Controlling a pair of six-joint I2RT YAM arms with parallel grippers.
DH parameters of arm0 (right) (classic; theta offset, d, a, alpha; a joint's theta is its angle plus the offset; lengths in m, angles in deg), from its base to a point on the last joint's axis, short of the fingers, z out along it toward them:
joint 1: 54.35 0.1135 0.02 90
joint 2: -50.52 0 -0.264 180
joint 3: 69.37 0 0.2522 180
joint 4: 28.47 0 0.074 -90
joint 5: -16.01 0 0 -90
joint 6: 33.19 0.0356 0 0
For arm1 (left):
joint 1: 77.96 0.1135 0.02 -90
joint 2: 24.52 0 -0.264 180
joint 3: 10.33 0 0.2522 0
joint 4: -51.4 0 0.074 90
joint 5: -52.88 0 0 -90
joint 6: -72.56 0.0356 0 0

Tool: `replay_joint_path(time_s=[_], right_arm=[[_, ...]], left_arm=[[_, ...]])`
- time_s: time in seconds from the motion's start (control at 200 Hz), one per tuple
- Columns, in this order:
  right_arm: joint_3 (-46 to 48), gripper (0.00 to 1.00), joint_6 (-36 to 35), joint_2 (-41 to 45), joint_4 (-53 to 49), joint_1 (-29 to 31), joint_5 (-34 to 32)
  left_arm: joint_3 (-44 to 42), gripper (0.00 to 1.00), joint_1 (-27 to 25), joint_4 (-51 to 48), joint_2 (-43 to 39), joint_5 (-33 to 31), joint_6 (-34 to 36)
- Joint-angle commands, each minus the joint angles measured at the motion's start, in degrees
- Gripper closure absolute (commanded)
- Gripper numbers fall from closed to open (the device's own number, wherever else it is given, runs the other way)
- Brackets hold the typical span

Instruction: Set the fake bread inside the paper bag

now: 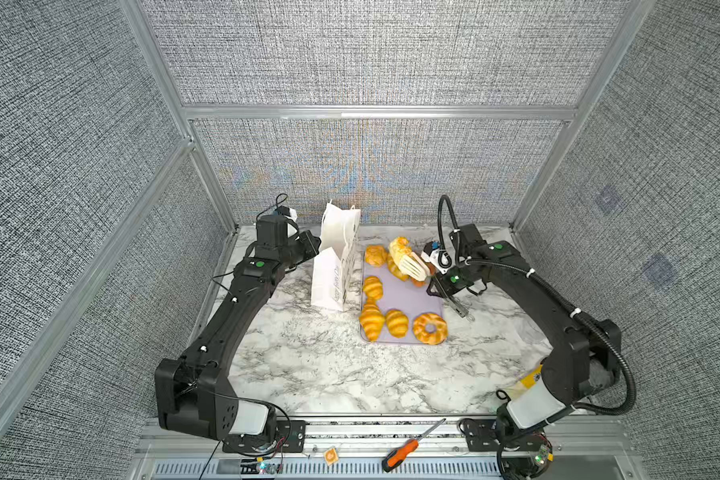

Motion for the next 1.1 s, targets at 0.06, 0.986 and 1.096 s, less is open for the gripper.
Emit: replay_joint_path(time_s=[0.06,0.986,1.096], right_arm=[[-0.43,0.73,0.24,0.01,0.63,-0.02,0.9],[-1.66,0.72,1.6,-1.4,-1.04,0.03,-1.04],[-1.91,0.72,1.8,-1.61,-1.3,0.11,-0.91]], left_arm=[[-0.81,0.81,-0.01,2.71,-0.81,-0.44,-0.66],[20.8,0.44,0.29,-16.18,12.37,-7.13,18.5],[23.18,0.47,0.29,-18.4,13.97,-8.25,19.32]])
